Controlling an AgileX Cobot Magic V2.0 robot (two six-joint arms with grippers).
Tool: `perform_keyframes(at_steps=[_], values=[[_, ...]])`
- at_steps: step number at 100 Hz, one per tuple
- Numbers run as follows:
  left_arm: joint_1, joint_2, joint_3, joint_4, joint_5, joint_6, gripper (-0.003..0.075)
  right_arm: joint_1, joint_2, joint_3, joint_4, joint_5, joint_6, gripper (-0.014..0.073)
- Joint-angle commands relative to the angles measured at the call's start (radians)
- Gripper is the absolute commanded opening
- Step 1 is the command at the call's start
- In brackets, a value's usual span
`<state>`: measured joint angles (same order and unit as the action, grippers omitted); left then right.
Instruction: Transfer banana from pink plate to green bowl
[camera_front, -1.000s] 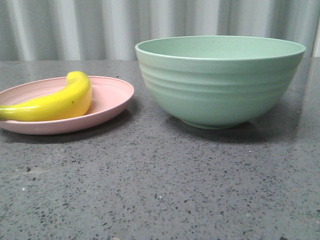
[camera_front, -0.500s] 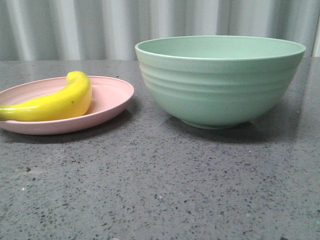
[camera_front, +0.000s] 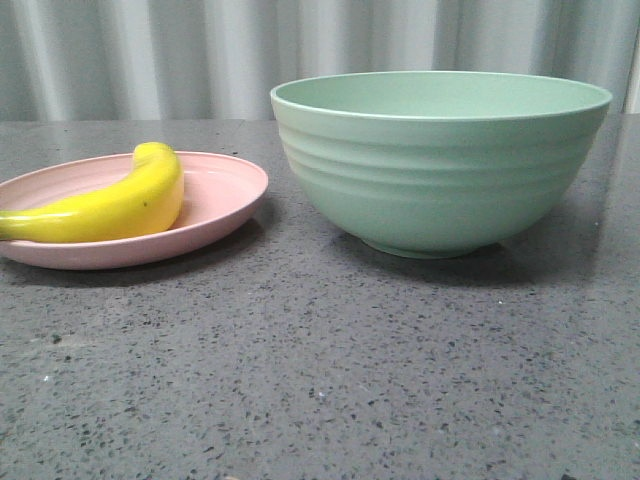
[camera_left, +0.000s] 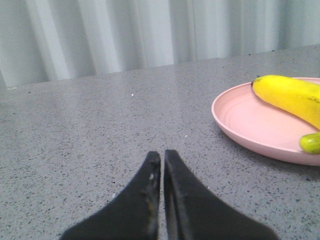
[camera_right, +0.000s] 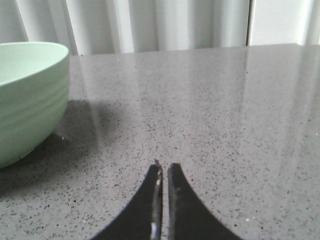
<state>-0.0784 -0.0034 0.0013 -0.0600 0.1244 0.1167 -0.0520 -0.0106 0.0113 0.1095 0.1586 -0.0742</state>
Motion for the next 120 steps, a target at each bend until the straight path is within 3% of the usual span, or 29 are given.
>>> perform_keyframes(at_steps=[1, 32, 42, 71, 92, 102, 112, 120], values=[[0.003, -0.029, -0.002, -0.017, -0.090, -0.005, -0.0020, -0.006, -0.023, 0.018, -0.007, -0.098, -0.004, -0.0065], [0.003, 0.013, -0.110, -0.017, -0.082, -0.005, -0.0020, -0.006, -0.019, -0.040, -0.007, -0.034, -0.004, -0.0064], [0.003, 0.069, -0.160, -0.017, -0.082, -0.005, -0.0020, -0.006, 0.012, -0.077, 0.069, -0.006, -0.002, -0.0064], [0.003, 0.300, -0.315, -0.018, -0.105, -0.005, -0.0020, -0.006, 0.235, -0.271, 0.110, 0.114, -0.002, -0.0063], [0.003, 0.435, -0.343, -0.018, -0.169, -0.005, -0.0013, -0.006, 0.369, -0.376, 0.110, 0.195, -0.002, -0.0064], [0.003, 0.478, -0.343, -0.018, -0.195, -0.005, 0.0104, -0.006, 0.401, -0.372, 0.112, 0.193, -0.002, -0.0064], [0.003, 0.512, -0.343, -0.025, -0.246, -0.005, 0.0363, -0.006, 0.411, -0.372, 0.114, 0.193, -0.002, -0.0064], [0.003, 0.532, -0.343, -0.025, -0.302, -0.005, 0.0497, -0.006, 0.411, -0.372, 0.116, 0.189, -0.002, -0.0064]])
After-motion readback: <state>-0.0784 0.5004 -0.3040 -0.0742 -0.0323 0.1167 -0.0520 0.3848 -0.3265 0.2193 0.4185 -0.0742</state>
